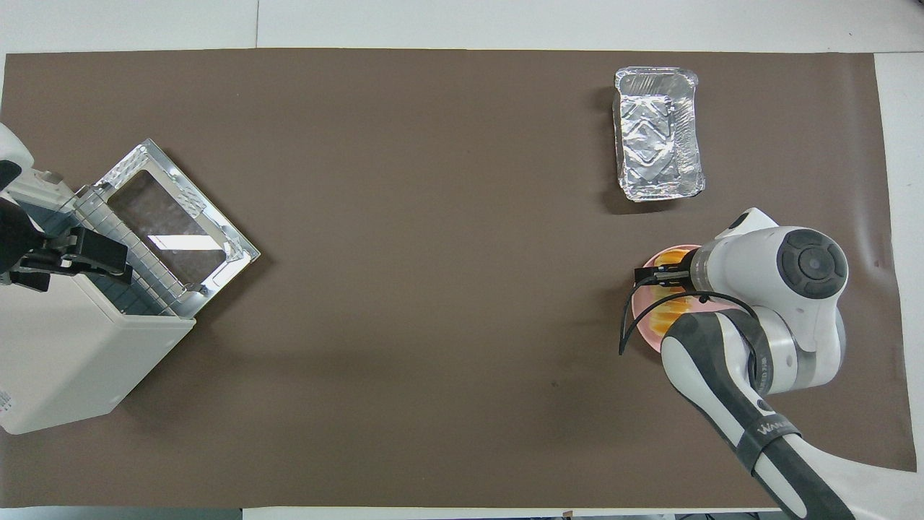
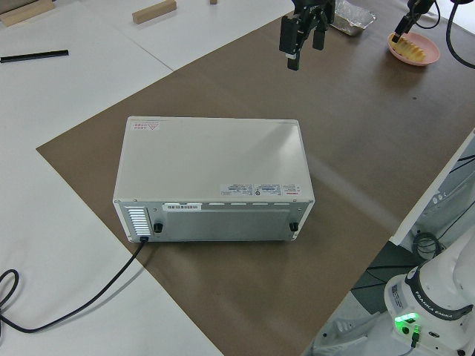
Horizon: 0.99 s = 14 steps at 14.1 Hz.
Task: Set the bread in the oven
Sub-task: 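Reach the right gripper down to the bread slices on the pink plate, then close the right gripper on the bread slices and lift them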
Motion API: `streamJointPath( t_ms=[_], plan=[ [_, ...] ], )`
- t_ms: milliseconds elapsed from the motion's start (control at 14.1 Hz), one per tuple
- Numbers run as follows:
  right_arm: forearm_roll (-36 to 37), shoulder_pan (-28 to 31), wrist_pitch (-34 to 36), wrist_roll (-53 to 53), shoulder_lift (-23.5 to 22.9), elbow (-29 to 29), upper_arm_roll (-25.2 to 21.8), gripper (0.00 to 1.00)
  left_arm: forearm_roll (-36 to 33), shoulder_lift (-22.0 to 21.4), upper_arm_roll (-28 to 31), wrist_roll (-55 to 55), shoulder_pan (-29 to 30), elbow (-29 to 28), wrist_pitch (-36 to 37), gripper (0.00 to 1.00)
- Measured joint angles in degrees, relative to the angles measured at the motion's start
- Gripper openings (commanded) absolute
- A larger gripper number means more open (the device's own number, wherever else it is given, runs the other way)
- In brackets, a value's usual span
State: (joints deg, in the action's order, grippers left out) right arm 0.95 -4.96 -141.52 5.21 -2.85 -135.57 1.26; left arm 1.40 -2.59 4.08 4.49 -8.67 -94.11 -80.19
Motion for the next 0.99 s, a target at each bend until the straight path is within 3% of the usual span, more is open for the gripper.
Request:
streamJointPath(
  t_ms=[71,425,992],
  plan=[
    [0.0,0.0,-0.05,-0.48,0.0,-0.27,-0.01,0.86,0.0,0.0,0.0,0.0,0.0,0.0,0.0,1.0],
    [0.02,0.03,-0.08,-2.31,0.12,-0.6,-0.08,0.0,0.0,0.0,0.0,0.0,0.0,0.0,0.0,1.0],
    [0.04,0.04,0.23,-3.73,0.38,-0.57,-0.12,0.0,0.0,0.0,0.0,0.0,0.0,0.0,0.0,1.0]
  ],
)
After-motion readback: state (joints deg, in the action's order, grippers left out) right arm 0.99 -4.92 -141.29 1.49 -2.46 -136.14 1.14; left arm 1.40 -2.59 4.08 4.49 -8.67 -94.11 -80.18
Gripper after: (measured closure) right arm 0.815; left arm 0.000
